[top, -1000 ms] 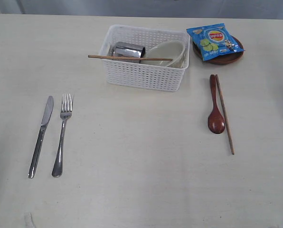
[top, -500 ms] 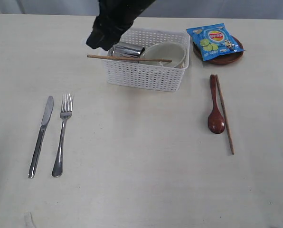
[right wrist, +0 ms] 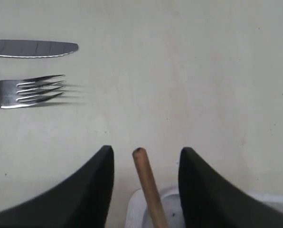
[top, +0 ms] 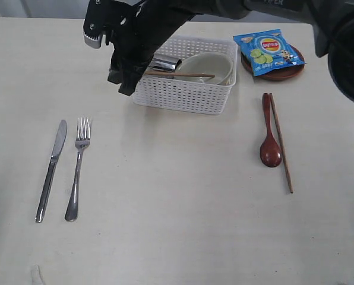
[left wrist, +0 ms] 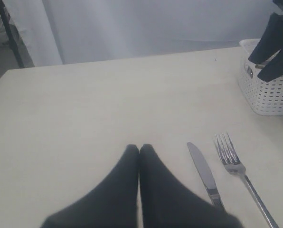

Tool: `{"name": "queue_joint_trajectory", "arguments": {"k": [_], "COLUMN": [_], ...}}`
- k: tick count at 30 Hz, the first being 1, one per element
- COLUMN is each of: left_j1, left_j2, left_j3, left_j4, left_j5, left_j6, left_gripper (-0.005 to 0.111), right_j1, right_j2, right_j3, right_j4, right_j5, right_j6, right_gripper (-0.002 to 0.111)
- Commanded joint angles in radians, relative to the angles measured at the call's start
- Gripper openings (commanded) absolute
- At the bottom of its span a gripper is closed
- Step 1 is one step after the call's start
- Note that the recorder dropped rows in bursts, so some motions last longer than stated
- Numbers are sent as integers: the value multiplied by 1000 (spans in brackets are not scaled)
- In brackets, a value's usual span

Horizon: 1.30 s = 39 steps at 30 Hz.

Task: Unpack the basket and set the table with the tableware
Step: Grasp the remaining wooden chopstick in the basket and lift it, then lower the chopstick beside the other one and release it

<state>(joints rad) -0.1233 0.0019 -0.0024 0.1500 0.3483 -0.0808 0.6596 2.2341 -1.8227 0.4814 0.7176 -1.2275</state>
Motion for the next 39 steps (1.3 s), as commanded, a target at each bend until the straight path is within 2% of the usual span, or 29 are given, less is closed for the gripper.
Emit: {"name": "queue_joint_trajectory", "arguments": {"k": [1,4,15,24,27,32,39], "left_j1": [-5,-5,-5,-5,-5,-5,-5], "left_j2": [-2,-2,-2,-2,-2,-2,-2], "left_j3": [2,2,2,2,2,2,2], "left_j4": [-1,-1,-1,-1,-1,-1,-1], "left_j5": [-1,-1,-1,-1,-1,-1,-1], "left_j6": [-2,-2,-2,-2,-2,-2,-2], "left_gripper": [0,0,0,0,0,0,0], "right_j1": [-3,-3,-3,-3,-5,-52,-268], "right_j2": [6,0,-117,-298,-352,-390,-369], "right_j3": [-4,-4,-4,-4,-4,-3,51], "right_j4": [-24,-24,-24,-66,-204,-563,-596], "right_j5": [-24,-24,8,49,49,119,268], "right_j6": [-8,-8,-6,66,200,690,1172], "right_gripper": [20,-1,0,0,0,0,0]}}
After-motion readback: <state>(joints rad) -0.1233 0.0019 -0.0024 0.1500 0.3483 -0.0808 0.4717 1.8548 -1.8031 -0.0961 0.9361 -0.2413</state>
